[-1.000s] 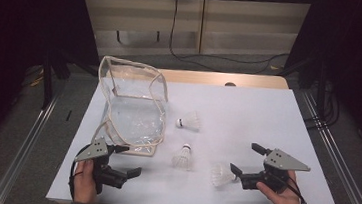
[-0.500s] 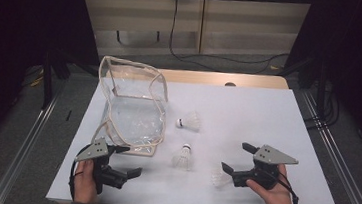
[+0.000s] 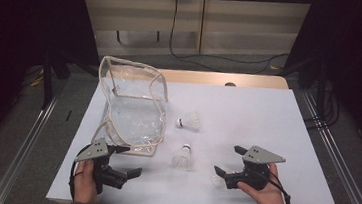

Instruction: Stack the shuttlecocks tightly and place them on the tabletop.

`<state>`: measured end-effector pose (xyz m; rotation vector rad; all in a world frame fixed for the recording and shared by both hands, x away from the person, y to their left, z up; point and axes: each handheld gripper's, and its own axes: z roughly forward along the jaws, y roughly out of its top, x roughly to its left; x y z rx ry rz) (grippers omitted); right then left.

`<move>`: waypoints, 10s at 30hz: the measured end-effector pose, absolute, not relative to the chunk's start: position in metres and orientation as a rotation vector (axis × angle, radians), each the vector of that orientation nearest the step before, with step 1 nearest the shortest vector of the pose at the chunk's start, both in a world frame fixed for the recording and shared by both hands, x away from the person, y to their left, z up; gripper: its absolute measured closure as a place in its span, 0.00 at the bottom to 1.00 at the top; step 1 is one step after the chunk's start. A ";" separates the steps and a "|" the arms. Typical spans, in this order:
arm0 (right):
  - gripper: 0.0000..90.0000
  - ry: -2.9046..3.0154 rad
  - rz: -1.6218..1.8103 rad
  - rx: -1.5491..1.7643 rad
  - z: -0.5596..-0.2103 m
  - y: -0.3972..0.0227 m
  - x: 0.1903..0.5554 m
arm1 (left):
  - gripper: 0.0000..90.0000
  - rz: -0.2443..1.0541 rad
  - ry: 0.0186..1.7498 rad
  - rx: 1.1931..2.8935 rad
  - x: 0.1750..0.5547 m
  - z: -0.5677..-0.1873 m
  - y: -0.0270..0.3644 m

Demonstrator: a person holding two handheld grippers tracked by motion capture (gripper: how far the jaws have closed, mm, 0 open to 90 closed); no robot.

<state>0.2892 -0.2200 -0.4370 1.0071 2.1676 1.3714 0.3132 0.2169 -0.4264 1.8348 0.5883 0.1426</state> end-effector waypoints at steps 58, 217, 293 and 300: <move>0.99 2.167 1.466 1.096 -0.412 -0.244 0.311 | 0.03 0.141 0.574 1.824 0.313 -0.426 0.215; 0.94 2.045 1.266 1.269 -0.417 -0.332 0.296 | 0.03 0.148 0.563 1.807 0.312 -0.427 0.211; 0.68 2.236 1.298 1.228 -0.447 -0.311 0.289 | 0.03 0.142 0.550 1.812 0.311 -0.427 0.210; 0.74 2.243 1.300 1.223 -0.447 -0.310 0.289 | 0.03 0.141 0.546 1.816 0.311 -0.427 0.210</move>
